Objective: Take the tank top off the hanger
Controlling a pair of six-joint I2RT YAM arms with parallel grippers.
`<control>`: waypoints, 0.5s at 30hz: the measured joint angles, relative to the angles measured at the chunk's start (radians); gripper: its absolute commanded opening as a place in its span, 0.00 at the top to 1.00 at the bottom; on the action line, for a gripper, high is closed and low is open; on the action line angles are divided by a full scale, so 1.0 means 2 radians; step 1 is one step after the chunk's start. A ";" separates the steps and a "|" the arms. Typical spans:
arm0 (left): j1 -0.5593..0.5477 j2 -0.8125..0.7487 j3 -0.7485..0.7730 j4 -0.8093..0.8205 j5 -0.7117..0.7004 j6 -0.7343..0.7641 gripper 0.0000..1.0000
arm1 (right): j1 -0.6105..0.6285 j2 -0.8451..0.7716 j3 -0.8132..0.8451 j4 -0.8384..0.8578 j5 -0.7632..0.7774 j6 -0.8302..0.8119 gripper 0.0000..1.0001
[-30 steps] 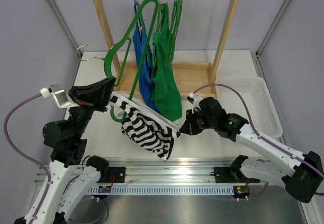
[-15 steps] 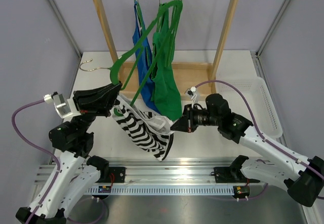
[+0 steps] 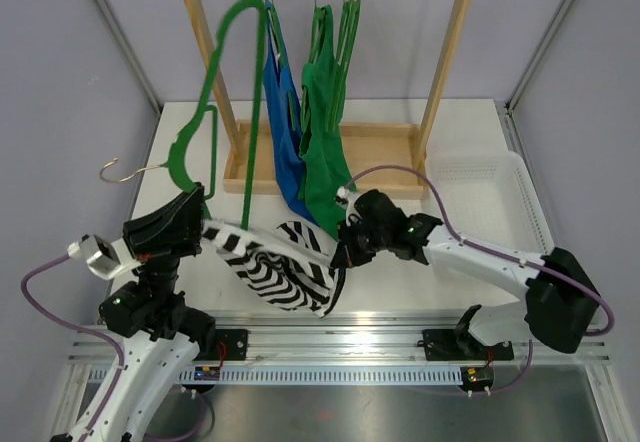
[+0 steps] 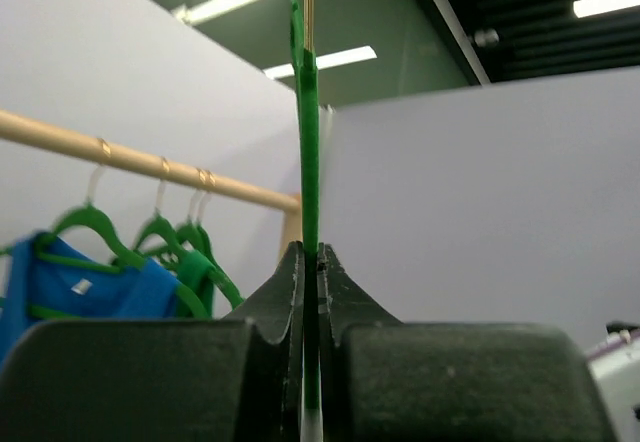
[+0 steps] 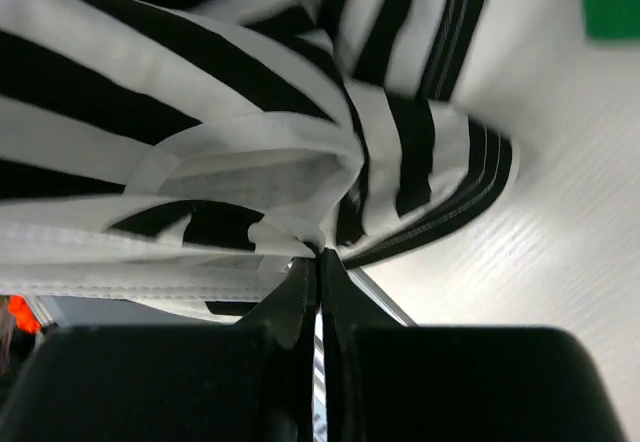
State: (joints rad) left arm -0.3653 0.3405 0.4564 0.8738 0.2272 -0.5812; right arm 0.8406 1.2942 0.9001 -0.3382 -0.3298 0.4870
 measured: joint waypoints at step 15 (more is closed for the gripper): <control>-0.001 0.000 0.027 -0.043 -0.158 0.124 1.00 | 0.036 0.045 -0.088 0.092 0.045 0.058 1.00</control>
State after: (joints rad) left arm -0.3668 0.3397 0.5106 0.7876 -0.0887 -0.3336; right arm 0.9123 1.3846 0.7242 -0.1535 -0.2405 0.6037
